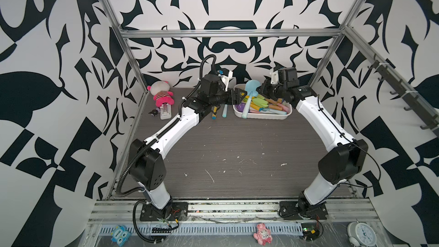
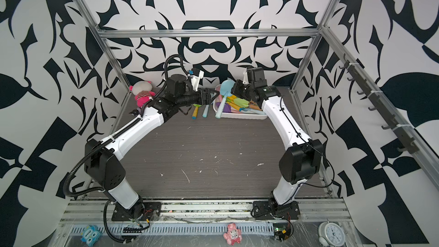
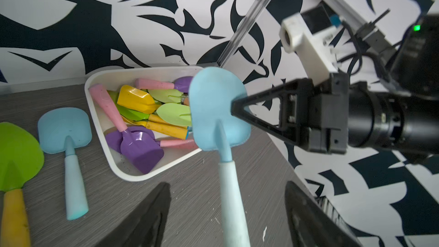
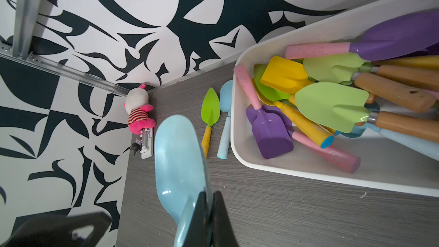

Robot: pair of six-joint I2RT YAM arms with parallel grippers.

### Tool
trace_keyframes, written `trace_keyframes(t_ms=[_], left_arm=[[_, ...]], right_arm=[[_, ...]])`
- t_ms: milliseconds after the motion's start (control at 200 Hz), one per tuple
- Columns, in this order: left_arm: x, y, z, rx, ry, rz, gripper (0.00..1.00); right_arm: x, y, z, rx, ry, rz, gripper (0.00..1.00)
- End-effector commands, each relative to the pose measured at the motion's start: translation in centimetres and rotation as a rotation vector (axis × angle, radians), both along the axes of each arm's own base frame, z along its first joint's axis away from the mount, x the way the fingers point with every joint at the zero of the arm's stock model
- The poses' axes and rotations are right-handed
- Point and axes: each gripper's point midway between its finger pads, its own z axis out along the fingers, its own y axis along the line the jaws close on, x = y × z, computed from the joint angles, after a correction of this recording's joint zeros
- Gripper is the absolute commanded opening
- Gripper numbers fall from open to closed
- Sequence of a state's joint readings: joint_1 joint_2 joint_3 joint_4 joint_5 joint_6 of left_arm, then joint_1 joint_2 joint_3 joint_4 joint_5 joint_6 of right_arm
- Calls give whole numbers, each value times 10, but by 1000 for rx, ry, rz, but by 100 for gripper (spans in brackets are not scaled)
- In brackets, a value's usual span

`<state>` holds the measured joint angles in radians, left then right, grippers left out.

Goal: Take the shovel out of the storage box
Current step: Pick up the shovel from the storage box.

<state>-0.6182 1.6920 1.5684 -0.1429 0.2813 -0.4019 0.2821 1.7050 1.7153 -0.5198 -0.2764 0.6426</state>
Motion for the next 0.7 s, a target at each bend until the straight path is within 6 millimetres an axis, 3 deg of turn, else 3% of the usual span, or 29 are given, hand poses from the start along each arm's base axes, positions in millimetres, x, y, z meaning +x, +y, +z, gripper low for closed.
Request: trace_keyframes(t_ms=[0,380,510,695], left_arm=[[-15,4,-52,218,17,-6,77],[-25,-17,-86,398,16,-29,66],[-24,-20,-92,421,11,-26,54],[-21,-23,-85,427,-21,-16,37]], right_arm=[[4,2,28,13,-61,-25,0],[0,6,24,-3,-47,-22,0],[-1,6,24,-6,-46,-23,0],[-3,5,15,-33,-19,-18,0]])
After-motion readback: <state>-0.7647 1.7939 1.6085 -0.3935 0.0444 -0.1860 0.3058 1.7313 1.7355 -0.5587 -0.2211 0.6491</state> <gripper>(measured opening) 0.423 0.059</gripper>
